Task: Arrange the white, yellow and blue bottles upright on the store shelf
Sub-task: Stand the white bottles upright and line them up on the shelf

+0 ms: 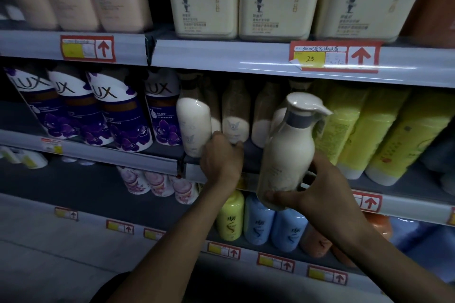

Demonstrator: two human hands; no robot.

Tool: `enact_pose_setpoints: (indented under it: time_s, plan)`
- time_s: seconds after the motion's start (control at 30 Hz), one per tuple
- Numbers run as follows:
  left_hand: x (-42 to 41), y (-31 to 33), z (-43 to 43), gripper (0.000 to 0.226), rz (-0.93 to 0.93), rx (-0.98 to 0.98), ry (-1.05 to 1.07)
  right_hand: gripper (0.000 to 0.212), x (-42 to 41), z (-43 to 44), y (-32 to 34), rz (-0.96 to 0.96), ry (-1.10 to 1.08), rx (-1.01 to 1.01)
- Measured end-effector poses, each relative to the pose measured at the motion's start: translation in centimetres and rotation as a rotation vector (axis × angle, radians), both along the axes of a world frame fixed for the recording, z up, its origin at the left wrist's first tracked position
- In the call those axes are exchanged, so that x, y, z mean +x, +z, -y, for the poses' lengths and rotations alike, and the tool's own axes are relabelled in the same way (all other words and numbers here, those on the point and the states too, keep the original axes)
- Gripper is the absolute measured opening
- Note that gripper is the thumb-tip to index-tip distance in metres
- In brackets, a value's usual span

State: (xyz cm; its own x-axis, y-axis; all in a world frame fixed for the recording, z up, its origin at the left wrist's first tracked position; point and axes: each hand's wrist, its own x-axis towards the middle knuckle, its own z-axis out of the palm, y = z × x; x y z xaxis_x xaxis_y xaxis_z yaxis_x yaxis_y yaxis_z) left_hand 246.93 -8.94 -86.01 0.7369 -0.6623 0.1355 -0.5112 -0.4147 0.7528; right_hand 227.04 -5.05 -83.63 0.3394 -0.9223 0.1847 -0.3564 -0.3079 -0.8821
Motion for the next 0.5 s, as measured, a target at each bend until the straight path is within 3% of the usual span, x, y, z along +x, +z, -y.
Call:
enact_pose_setpoints:
  time_s: [0.1,0.23,0.5]
  plan:
    - [1.4,0.4,-2.3,0.013,-0.107,-0.102,-0.09,0.078,1.4,0.3,0.1,-0.01,0.022,-0.029]
    - [3.4,0.5,-5.2,0.024,-0.278,-0.196,-0.21,0.076,3.6,1.1,0.0,-0.011,0.037,-0.068]
    - [5.0,1.4,-7.5,0.021,-0.532,-0.3,-0.358,0.07,8.4,3.3,-0.3,0.031,0.003,-0.137]
